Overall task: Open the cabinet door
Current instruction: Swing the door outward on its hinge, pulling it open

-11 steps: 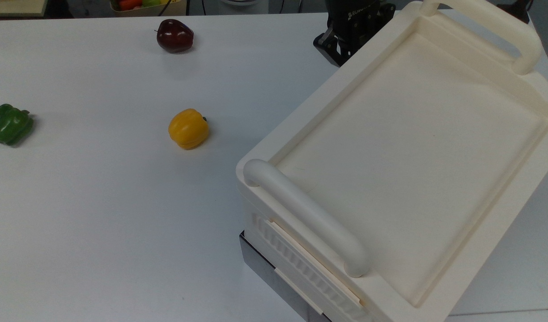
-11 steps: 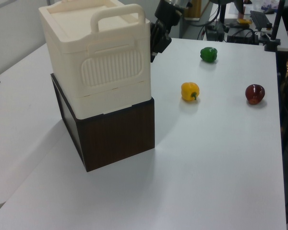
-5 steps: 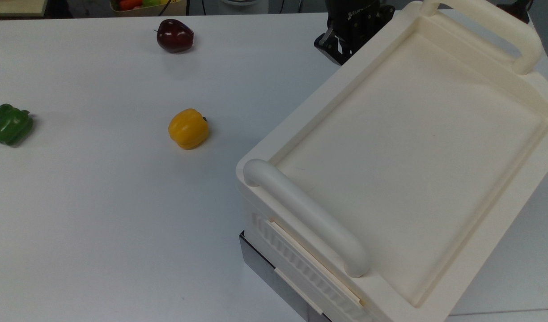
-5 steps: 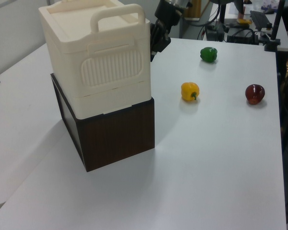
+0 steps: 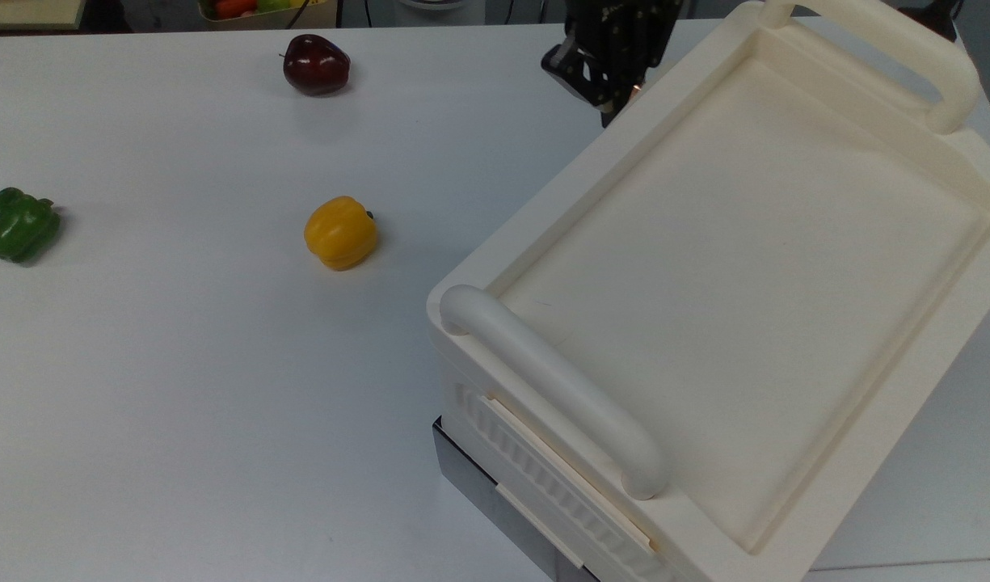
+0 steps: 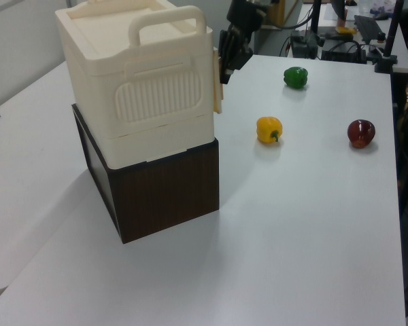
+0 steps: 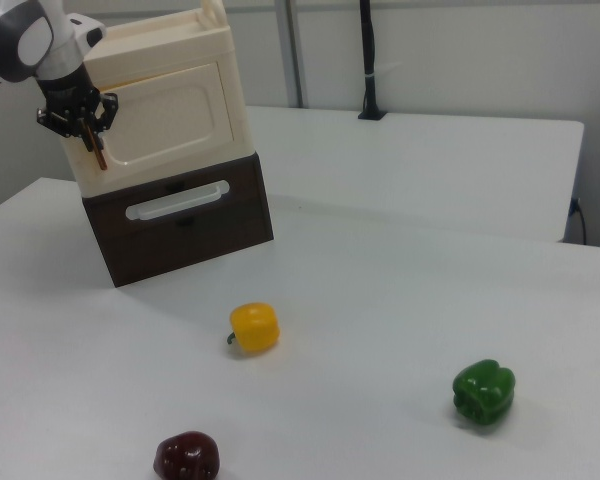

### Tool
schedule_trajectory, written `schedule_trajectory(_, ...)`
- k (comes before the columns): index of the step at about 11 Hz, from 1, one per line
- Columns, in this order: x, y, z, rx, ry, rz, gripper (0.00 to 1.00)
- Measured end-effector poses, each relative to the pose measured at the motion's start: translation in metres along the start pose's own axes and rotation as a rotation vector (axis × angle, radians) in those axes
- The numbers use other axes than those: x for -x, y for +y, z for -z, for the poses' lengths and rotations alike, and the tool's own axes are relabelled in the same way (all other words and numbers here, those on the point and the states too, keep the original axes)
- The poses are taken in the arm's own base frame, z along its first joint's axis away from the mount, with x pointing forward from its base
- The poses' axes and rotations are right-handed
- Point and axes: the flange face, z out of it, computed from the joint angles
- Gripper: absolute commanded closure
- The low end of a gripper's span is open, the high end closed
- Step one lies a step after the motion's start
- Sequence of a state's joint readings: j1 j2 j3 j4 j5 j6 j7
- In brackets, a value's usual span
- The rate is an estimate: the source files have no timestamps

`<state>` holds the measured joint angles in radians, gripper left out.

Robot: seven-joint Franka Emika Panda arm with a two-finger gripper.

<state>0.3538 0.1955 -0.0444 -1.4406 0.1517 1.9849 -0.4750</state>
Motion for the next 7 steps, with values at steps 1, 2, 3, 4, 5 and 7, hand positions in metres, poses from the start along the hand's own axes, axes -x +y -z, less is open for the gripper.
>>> schedule_trajectory(1, 0.007, 0.006, 0.005, -0.008, -0.024, 0.016, 0.98)
schedule_trajectory(2, 0.015, 0.012, 0.010, -0.016, -0.049, 0.021, 0.93)
schedule_trajectory(3, 0.024, 0.019, 0.016, -0.026, -0.075, 0.018, 0.80)
schedule_trajectory(4, 0.035, 0.027, 0.023, -0.038, -0.104, 0.007, 0.65)
schedule_trajectory(5, 0.048, 0.036, 0.030, -0.055, -0.144, -0.015, 0.54)
schedule_trajectory(7, 0.085, 0.049, 0.054, -0.114, -0.256, -0.073, 0.06)
